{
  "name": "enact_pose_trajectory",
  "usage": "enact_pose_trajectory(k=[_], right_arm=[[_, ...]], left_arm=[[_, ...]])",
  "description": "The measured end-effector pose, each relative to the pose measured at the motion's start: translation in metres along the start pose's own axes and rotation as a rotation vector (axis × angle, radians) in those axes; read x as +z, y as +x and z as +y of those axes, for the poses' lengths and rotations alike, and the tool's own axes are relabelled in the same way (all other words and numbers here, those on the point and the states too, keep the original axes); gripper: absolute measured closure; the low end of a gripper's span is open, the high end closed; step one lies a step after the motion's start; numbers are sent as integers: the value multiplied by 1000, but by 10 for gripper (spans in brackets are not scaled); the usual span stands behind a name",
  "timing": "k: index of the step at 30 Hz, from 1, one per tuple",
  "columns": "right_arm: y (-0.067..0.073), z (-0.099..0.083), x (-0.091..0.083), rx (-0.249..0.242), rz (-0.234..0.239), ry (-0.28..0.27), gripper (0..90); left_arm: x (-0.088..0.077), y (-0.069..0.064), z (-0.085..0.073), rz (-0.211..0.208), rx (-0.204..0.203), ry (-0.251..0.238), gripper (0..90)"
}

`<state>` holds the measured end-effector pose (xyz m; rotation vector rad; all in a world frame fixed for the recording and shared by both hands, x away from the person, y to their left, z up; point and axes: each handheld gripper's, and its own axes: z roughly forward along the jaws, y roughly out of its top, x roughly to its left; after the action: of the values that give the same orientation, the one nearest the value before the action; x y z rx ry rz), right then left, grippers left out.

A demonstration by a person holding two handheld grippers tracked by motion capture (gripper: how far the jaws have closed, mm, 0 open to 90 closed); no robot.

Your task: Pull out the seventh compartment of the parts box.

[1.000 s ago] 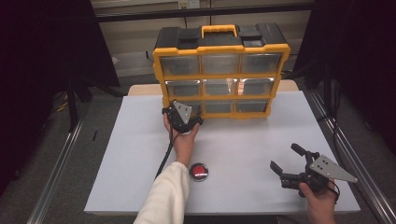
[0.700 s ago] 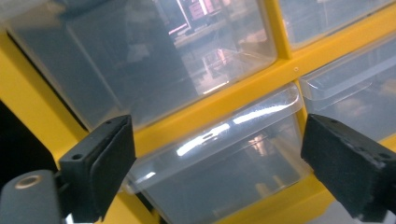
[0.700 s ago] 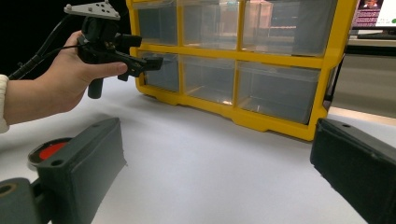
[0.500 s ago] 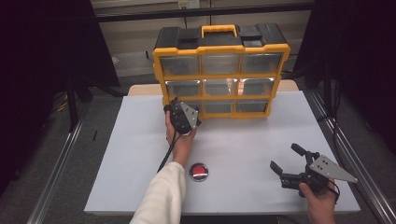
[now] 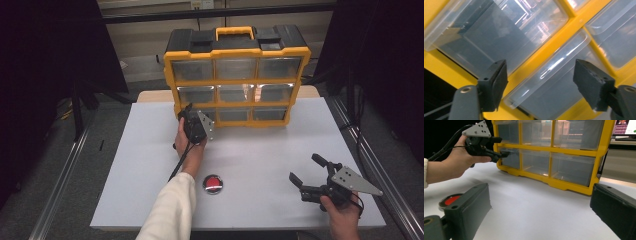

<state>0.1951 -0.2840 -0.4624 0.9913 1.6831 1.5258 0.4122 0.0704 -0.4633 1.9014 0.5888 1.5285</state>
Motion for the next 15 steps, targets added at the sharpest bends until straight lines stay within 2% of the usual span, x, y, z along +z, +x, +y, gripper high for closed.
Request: enact_pose_trajectory(k=[3, 4, 5, 9, 11, 13, 15], right_arm=[[0, 0, 0, 0, -1, -1, 24], [0, 0, 0, -1, -1, 0, 24], [0, 0, 0, -1, -2, -2, 24], [0, 0, 0, 2, -4, 0, 24], [0, 0, 0, -1, -7, 0, 24], [0, 0, 0, -1, -6, -1, 24], [0, 0, 0, 1, -8, -1, 24]], left_arm=[[1, -1, -2, 5, 16, 7, 326], [1, 1, -2, 9, 40, 4, 339], [1, 0, -2, 7, 28, 9, 359], [2, 1, -3, 9, 52, 5, 414], [3, -1, -4, 1, 51, 6, 447], [4, 0, -5, 11, 89, 5, 453], [4, -2, -6, 11, 87, 14, 460]])
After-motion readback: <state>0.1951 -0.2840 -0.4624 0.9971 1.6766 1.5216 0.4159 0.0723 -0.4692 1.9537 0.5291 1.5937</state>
